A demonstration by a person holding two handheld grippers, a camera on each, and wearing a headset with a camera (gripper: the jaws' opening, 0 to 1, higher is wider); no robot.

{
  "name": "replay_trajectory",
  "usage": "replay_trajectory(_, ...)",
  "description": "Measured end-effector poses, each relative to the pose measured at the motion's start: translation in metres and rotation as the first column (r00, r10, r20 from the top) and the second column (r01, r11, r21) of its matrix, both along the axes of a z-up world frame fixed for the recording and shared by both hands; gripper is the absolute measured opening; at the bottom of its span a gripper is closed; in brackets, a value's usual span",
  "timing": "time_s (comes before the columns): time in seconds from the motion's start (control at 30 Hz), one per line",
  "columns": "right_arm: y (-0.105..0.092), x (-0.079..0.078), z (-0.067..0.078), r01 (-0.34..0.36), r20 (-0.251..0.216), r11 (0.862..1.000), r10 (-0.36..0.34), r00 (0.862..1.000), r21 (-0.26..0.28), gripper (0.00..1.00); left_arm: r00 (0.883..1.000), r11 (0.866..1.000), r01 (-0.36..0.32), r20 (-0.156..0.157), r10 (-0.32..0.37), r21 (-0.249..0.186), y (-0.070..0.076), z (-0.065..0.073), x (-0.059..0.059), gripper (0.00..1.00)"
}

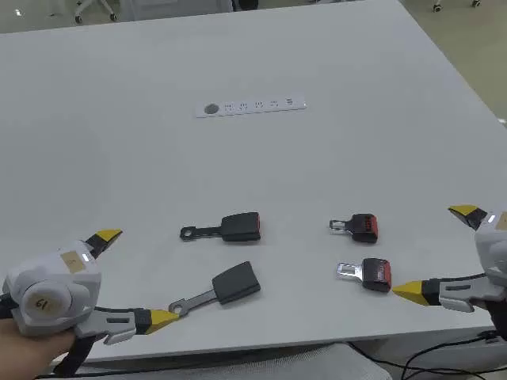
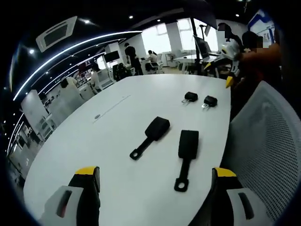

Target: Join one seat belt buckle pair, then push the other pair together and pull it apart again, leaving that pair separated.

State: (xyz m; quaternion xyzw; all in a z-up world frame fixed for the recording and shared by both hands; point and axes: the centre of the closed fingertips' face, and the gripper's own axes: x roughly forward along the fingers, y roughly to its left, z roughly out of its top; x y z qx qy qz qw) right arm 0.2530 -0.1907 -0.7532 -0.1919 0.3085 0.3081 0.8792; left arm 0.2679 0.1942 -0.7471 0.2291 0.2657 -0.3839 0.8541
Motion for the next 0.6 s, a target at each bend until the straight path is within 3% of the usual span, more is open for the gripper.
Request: replay_trajectory(0.6, -0.0041, -0.0020, 0.0027, 0.013, 0.005, 1.000, -0.013, 1.000, 0.000, 1.00, 1.000, 1.000, -0.002, -0.006, 0.002, 0.004, -0.0020, -0.0028, -0.0004, 1.00)
